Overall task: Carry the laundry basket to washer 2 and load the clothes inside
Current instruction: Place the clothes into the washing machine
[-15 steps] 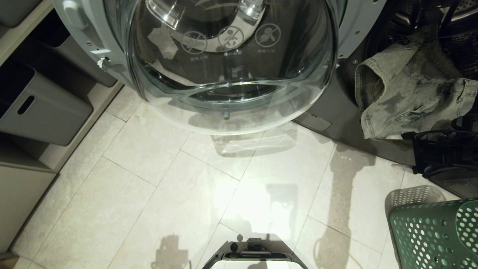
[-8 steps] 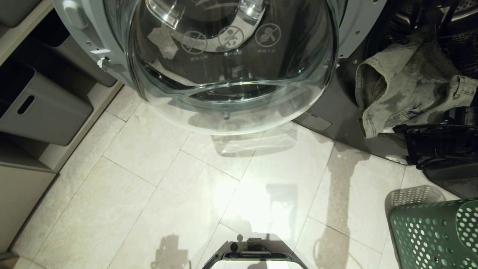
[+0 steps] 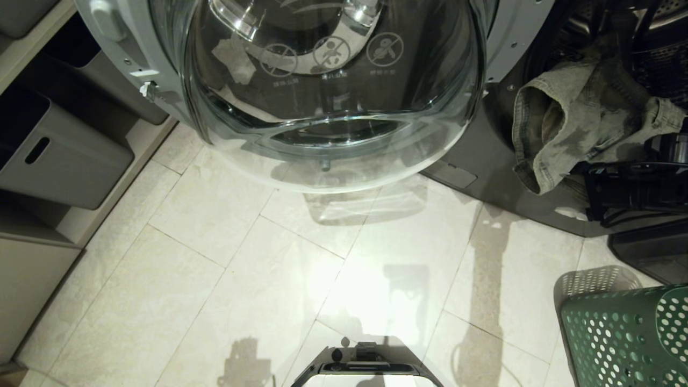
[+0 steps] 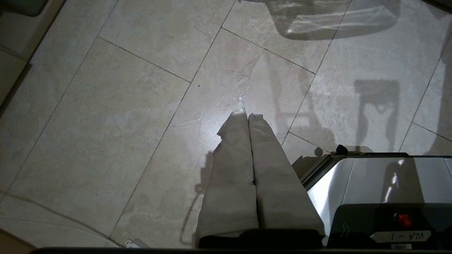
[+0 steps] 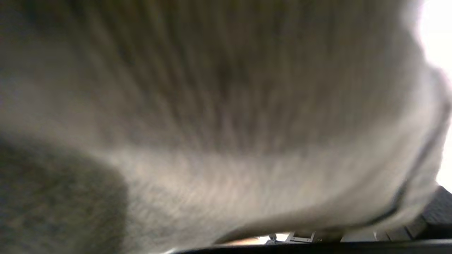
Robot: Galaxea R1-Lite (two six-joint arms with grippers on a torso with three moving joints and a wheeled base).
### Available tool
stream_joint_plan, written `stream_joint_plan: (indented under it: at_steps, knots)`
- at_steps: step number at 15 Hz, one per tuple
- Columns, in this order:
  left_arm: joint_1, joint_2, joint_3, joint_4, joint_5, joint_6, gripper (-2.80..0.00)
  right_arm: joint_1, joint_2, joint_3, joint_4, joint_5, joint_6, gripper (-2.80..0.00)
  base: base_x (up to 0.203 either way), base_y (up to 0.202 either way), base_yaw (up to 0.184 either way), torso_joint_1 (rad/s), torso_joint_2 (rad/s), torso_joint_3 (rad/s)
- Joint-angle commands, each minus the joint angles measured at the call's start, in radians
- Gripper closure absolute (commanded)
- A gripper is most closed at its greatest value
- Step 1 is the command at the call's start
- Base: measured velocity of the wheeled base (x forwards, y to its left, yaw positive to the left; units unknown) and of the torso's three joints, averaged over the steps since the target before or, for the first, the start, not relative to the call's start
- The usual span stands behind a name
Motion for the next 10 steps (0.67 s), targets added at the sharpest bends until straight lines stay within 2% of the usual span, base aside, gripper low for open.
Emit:
stream_joint_plan:
  at_steps: [1, 10]
  knots:
    - [0.000, -0.002, 0.002, 0.000, 0.000, 0.000, 0.00, -0.002, -0.028, -0.016, -0.029, 0.001, 0.000, -2.80, 0.000, 0.000, 0.000, 0.000, 0.00, 0.000]
    - [0.000, -0.002, 0.002, 0.000, 0.001, 0.001, 0.00, -0.006, -0.113, -0.026, -0.024, 0.001, 0.002, -2.80, 0.000, 0.000, 0.000, 0.000, 0.00, 0.000]
